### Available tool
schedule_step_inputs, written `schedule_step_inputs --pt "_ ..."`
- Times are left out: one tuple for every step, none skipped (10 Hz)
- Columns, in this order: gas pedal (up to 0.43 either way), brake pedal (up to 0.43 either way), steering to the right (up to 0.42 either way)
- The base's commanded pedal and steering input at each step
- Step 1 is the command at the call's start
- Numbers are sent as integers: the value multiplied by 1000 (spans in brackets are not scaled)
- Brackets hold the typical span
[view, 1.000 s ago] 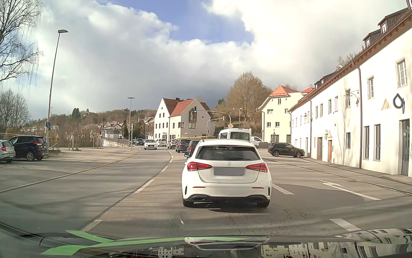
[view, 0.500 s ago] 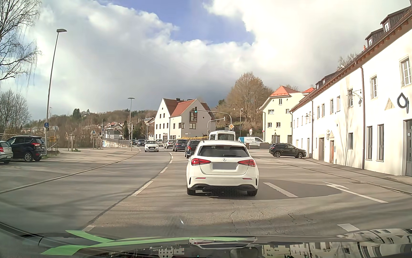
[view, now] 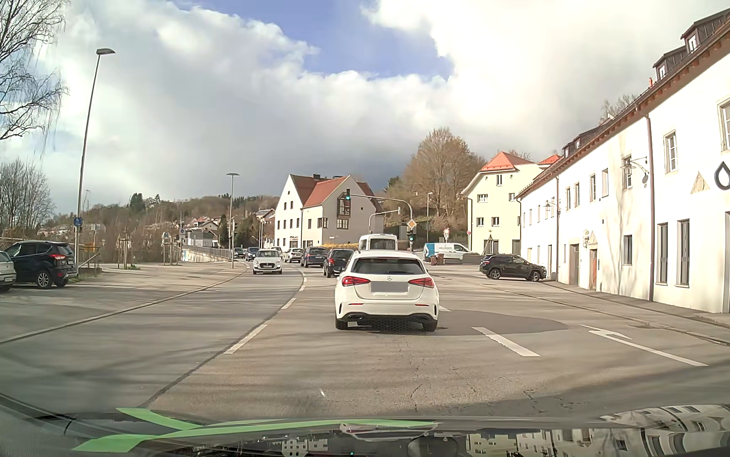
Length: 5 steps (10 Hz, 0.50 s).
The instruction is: Follow the waypoints while adhering to traffic rules and regulations
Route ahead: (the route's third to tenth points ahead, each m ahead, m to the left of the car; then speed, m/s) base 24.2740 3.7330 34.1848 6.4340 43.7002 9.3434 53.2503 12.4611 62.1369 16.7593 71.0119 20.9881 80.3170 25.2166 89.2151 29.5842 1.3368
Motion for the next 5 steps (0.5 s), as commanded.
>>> schedule_step_inputs --pt "150 0 -29" --pt "150 0 -31" --pt "157 0 -35" --pt "169 0 -35" --pt "177 0 -35"
